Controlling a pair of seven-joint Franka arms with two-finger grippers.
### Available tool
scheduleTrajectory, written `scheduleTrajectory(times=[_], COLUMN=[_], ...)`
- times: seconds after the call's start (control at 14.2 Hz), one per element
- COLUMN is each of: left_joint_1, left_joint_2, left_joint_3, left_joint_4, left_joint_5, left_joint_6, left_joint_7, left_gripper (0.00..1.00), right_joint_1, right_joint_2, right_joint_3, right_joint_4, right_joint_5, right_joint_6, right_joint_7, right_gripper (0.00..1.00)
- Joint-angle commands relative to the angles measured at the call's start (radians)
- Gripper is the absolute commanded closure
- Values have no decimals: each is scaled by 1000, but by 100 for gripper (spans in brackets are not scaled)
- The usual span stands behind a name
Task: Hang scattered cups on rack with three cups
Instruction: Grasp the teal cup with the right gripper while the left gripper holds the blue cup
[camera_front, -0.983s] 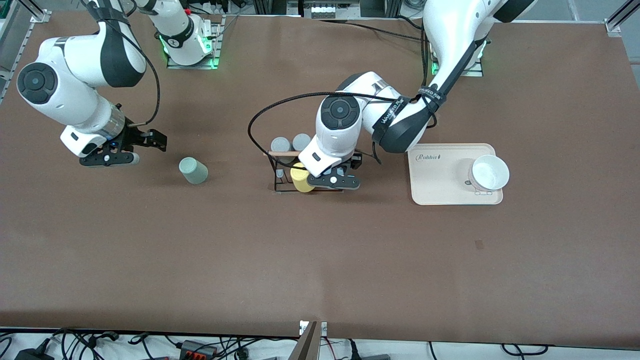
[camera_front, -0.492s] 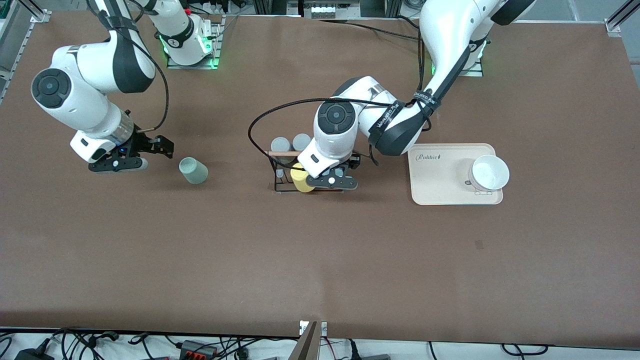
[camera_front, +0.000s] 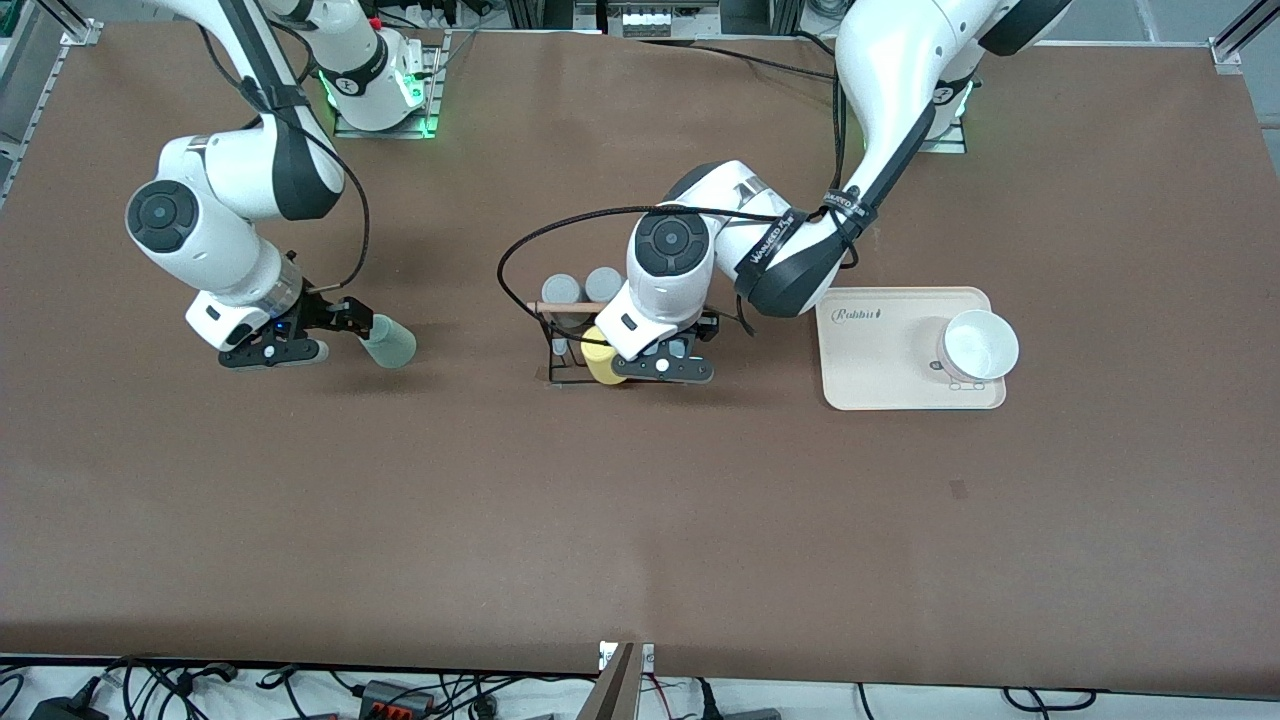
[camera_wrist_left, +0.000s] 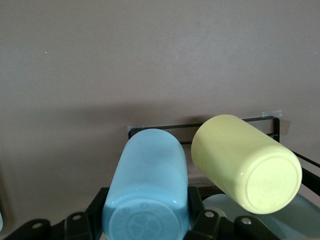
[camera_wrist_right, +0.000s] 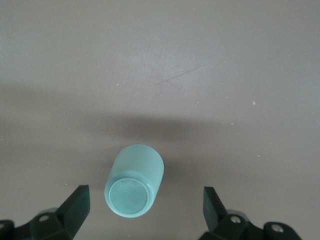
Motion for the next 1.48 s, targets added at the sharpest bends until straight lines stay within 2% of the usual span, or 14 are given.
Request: scheduleTrajectory(times=[0.0,0.42,1.19,1.26,1.33,1.4], left_joint_1=[-9,-9,-9,-9,-12,-18], left_joint_2=[3,2,17,17,17,13], left_joint_3=[6,6,6,6,6,6], left_joint_4=[-3,-3,-3,-3,-3,-3], left_joint_5=[25,25,25,23,23,25], left_joint_6=[13,14,16,14,13,11], left_joint_7=[4,5,5,-10,-18,-16], left_gripper=[89,89,87,65,4,0], right_joint_1=[20,52,72,72,71,71], right_joint_2=[-14,50,90,93,95,95], right_joint_3=[-4,-4,-5,-5,-5,-5], right_joint_4=[-62,-69,-116,-121,-127,-133], right_joint_5=[7,9,7,7,7,7], right_joint_6=[56,134,184,191,199,211], right_joint_7=[27,30,76,76,76,76], right_gripper=[0,0,0,0,0,0])
